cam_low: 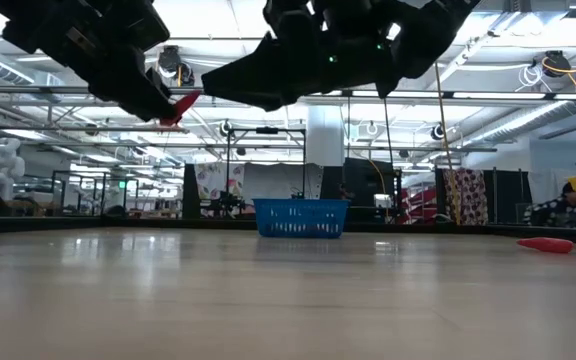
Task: Sort produce into baskets
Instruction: Put the orange chili pepper into the yellow bin
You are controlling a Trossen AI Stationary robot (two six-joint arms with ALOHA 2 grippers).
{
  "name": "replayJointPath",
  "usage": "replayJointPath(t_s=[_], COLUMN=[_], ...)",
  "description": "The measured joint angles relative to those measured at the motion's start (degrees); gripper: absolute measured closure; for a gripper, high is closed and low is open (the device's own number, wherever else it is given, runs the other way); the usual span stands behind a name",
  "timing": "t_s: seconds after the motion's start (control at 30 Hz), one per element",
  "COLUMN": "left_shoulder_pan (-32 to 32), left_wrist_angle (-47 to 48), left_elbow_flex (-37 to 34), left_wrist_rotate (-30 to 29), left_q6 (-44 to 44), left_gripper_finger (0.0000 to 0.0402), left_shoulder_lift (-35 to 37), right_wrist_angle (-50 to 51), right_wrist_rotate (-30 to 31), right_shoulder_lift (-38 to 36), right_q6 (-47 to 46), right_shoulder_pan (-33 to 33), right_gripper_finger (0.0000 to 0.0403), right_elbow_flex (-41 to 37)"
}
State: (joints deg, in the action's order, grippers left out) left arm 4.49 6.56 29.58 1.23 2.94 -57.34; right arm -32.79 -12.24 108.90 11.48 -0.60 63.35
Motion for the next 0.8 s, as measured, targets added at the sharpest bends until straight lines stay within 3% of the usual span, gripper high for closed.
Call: replayJointPath(t_s=[0.43,0.8], left_shoulder_pan=[0.0,-0.02], left_wrist_angle=[-5.01,-6.2], left_elbow_flex=[0.0,0.0], left_wrist_rotate=[0.09,-0.58], left_q6=[-0.42,-0.52], left_gripper_finger=[0.0366,0.0366], left_shoulder_lift=[-0.02,-0.02], right_wrist_angle=[-1.8,-5.22], right_wrist_rotate=[3.84,4.93], right_shoulder_lift=[0.0,0.07], right_q6=[-0.28,-0.28], right_shoulder_pan=[0.11,0.08], right_gripper_finger=[0.0193,0.0259], right_elbow_flex=[0.0,0.02])
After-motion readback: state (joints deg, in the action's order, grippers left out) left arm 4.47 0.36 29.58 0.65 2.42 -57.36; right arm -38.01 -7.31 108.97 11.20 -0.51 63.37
